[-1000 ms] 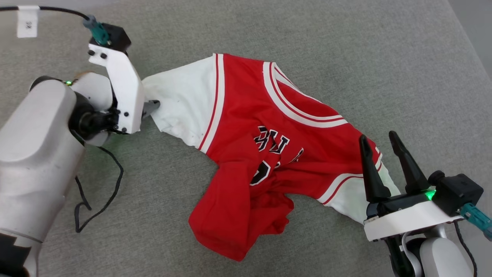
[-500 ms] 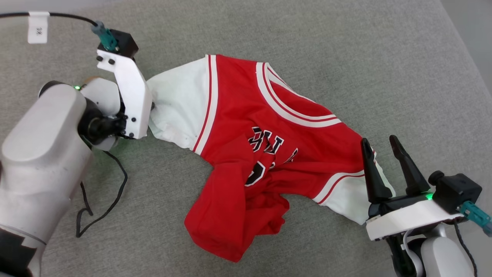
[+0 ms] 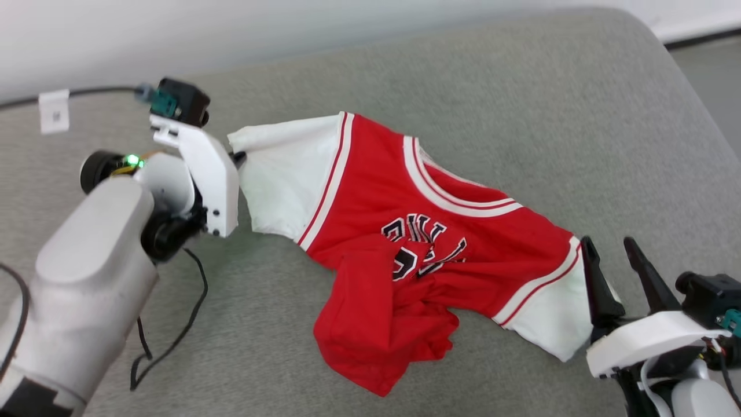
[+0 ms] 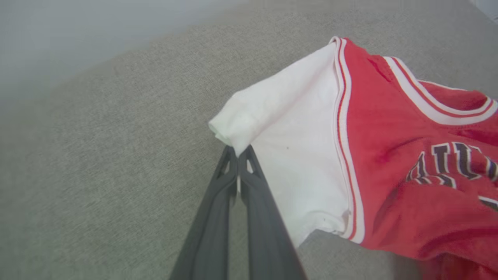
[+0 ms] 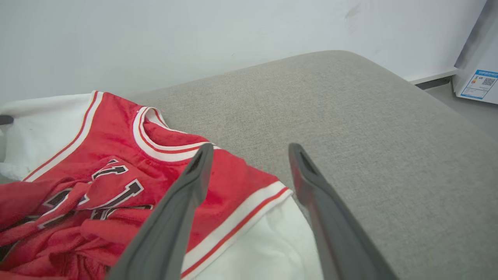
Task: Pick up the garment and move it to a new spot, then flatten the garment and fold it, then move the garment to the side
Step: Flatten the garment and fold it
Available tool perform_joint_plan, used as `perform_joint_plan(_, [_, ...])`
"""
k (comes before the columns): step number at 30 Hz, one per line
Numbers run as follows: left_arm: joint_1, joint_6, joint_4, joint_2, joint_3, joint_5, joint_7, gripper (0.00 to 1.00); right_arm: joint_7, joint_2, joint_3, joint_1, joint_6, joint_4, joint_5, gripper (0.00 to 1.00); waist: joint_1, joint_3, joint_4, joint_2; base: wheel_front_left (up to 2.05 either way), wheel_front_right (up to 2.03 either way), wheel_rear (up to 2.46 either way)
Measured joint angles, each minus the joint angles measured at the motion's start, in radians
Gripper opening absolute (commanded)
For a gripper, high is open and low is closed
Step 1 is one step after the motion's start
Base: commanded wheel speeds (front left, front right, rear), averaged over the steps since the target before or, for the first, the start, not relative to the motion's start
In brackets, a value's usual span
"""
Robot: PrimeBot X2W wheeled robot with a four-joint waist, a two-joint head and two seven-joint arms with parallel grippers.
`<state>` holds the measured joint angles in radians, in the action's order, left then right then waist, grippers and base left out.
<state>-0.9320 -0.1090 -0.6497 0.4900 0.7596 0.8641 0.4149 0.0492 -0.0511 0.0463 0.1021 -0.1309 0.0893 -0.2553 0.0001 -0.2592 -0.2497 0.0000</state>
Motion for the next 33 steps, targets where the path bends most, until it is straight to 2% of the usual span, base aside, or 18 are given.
perform_joint_plan(4, [0.085, 0.045, 0.047, 0.019, -0.021, -0.003, -0.084, 0.0, -0.105, -0.005, 0.026, -0.029, 0.0, -0.004, -0.007, 1.0, 0.0, 0.059, 0.032, 0.0, 0.0, 0.0, 0.0])
perform_joint_plan(6, [0.149, 0.07, 0.085, 0.046, -0.026, -0.002, -0.112, 0.0, -0.169, -0.014, 0.033, -0.044, 0.0, -0.002, -0.026, 1.0, 0.0, 0.092, 0.044, 0.0, 0.0, 0.0, 0.0])
perform_joint_plan(12, [0.339, 0.169, 0.273, 0.134, -0.064, 0.025, -0.17, 0.0, -0.452, -0.065, 0.106, -0.066, 0.0, 0.021, -0.08, 1.0, -0.0002, 0.171, 0.079, 0.0, 0.0, 0.0, 0.0])
perform_joint_plan(15, [0.425, 0.229, 0.392, 0.174, -0.077, 0.03, -0.182, 0.0, -0.59, -0.104, 0.142, -0.054, 0.0, 0.054, -0.106, 1.0, -0.0002, 0.183, 0.103, 0.0, 0.0, 0.0, 0.0])
perform_joint_plan(20, [0.484, 0.303, 0.561, 0.224, -0.095, 0.026, -0.189, 0.0, -0.724, -0.141, 0.179, 0.038, 0.0, 0.111, -0.123, 1.0, -0.0002, 0.148, 0.134, 0.0, 0.0, 0.0, 0.0])
perform_joint_plan(24, [0.486, 0.33, 0.644, 0.241, -0.104, 0.012, -0.188, 0.0, -0.784, -0.155, 0.179, 0.129, 0.0, 0.163, -0.124, 1.0, -0.0002, 0.097, 0.159, 0.0, 0.0, 0.0, 0.0])
perform_joint_plan(33, [0.45, 0.329, 0.688, 0.239, -0.106, -0.004, -0.19, 0.0, -0.843, -0.172, 0.143, 0.268, 0.0, 0.304, -0.122, 1.0, -0.0001, -0.013, 0.212, 0.0, 0.0, 0.0, 0.0])
